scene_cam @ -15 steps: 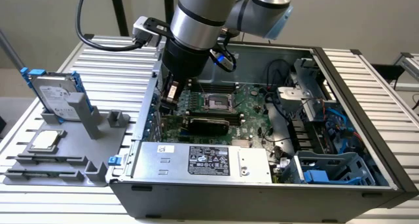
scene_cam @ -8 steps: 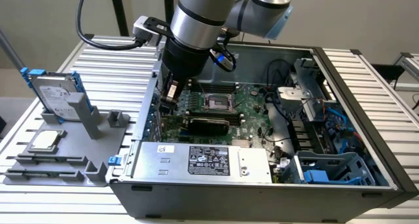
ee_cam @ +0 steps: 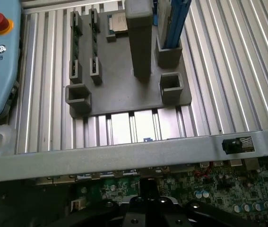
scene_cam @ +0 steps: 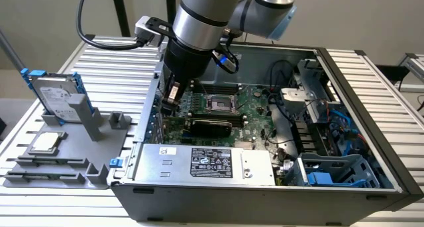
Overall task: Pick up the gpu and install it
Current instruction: 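Press down on the gpu until it lock into place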
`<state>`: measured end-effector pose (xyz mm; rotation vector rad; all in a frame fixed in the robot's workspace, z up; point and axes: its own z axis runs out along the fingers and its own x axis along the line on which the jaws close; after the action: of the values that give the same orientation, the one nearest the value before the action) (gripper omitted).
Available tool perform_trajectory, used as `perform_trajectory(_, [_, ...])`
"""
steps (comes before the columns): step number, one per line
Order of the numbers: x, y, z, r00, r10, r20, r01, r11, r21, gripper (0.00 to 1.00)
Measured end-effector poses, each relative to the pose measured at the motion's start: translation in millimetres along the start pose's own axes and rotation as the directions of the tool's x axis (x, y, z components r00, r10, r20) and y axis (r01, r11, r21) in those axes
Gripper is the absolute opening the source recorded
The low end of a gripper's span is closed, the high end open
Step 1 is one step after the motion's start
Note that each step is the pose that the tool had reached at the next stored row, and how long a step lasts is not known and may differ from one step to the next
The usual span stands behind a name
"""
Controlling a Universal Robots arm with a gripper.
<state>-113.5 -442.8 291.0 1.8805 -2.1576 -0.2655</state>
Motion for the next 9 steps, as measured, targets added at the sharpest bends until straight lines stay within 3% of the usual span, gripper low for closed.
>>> perform_trajectory(5, [3.1, -0.8, -0.1, 1.0000, 0.005, -0.0037, -0.005, 1.0000, -0.0008, 0.11])
perform_trajectory(7, [3.1, -0.8, -0.1, 0.9999, 0.011, -0.0021, -0.011, 0.9999, -0.0013, 0.11])
perform_trajectory(9, [3.1, -0.8, -0.1, 0.9996, 0.028, 0.0033, -0.028, 0.9996, -0.0028, 0.11])
